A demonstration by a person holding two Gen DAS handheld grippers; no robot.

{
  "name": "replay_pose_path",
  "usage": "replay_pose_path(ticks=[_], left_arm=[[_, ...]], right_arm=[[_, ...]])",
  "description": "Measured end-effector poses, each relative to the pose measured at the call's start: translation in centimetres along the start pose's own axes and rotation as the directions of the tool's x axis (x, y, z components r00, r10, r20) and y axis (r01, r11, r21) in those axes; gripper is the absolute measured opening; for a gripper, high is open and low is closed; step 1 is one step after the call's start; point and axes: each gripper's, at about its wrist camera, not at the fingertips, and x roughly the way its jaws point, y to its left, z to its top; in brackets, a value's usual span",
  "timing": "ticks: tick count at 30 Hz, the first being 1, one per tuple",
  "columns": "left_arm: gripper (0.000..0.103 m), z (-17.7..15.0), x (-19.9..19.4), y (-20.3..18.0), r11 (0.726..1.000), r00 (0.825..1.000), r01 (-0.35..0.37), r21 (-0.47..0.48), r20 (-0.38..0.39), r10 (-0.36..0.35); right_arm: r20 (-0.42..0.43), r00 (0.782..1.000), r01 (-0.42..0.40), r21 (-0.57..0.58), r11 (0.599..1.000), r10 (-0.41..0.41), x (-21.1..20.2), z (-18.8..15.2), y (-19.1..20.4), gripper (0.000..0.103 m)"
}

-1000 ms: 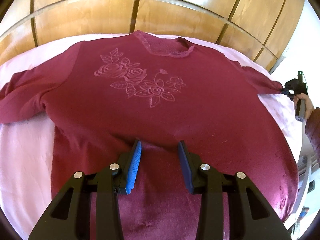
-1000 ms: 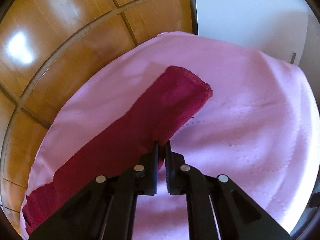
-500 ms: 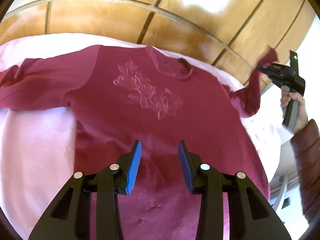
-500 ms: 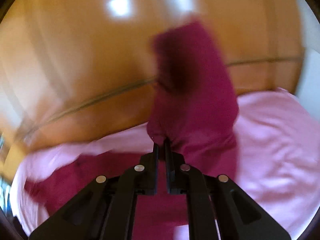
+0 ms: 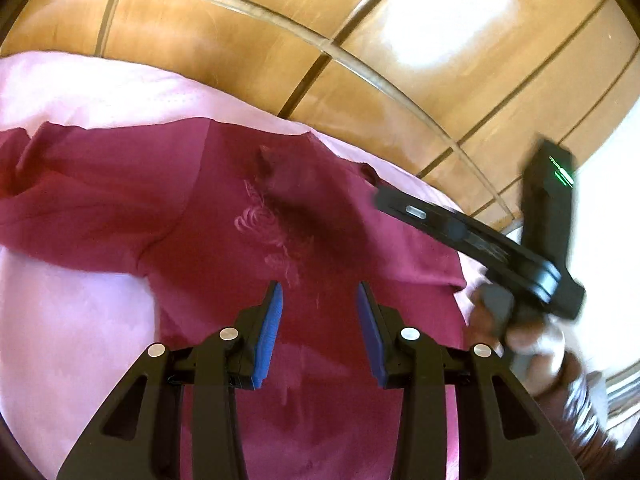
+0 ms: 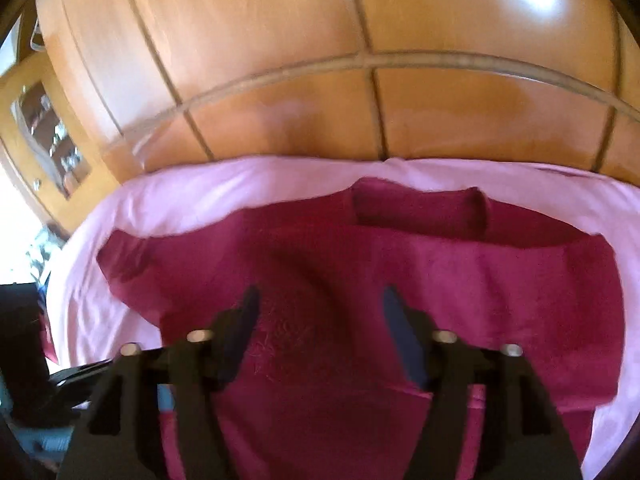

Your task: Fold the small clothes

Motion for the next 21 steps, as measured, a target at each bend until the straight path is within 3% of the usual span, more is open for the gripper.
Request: replay_pose_path(ticks=[4,6,10,15,16,17,21], left_arm=[[0.038,1.6,1.3,0.8,1.0,1.0,-0.008,-0.03,-0.005,0.007],[0.038,2.3,1.9,1.4,0.999,1.0,-0.009,-0.053,-0.011,0.008],[0.038,3.9,4.4,2.0,0.997,0.999,-0.021,-0.078,-0.031,0.018],[0.038,4.9,7.4,1.7,0.997,0.998,-0.054,-0.059,-0.047,0.052],[0.03,5.0,7.7,1.4,0.997,0.997,-0.064,-0.041,-0.052,0.062],[0.007,5.1,8.0,1.0,0.996,0.995,-0.091,-0.009,-0.05,0.091],[0.004,5.3,6.3,0.6,0.99,0.991,-0.135,0.028,0.025,0.135]], right_arm=[[0.034,0.997,0.064,0.065,0.996,-0.067,-4.2,-2.3,-3.9,0.063],[0.03,0.988,0.146,0.106,0.984,-0.15,-6.4,-3.8,-6.7,0.063],[-0.026,0.964,0.262,0.261,0.929,-0.264,-8.6,-7.3,-13.1,0.061],[-0.021,0.955,0.28,0.384,0.88,-0.295,-9.3,-7.9,-16.8,0.052],[-0.005,0.956,0.272,0.39,0.88,-0.293,-9.2,-7.4,-16.7,0.052],[0.009,0.957,0.263,0.39,0.883,-0.289,-9.0,-6.9,-16.5,0.051],[0.051,0.965,0.224,0.345,0.911,-0.257,-7.7,-4.5,-14.9,0.051]])
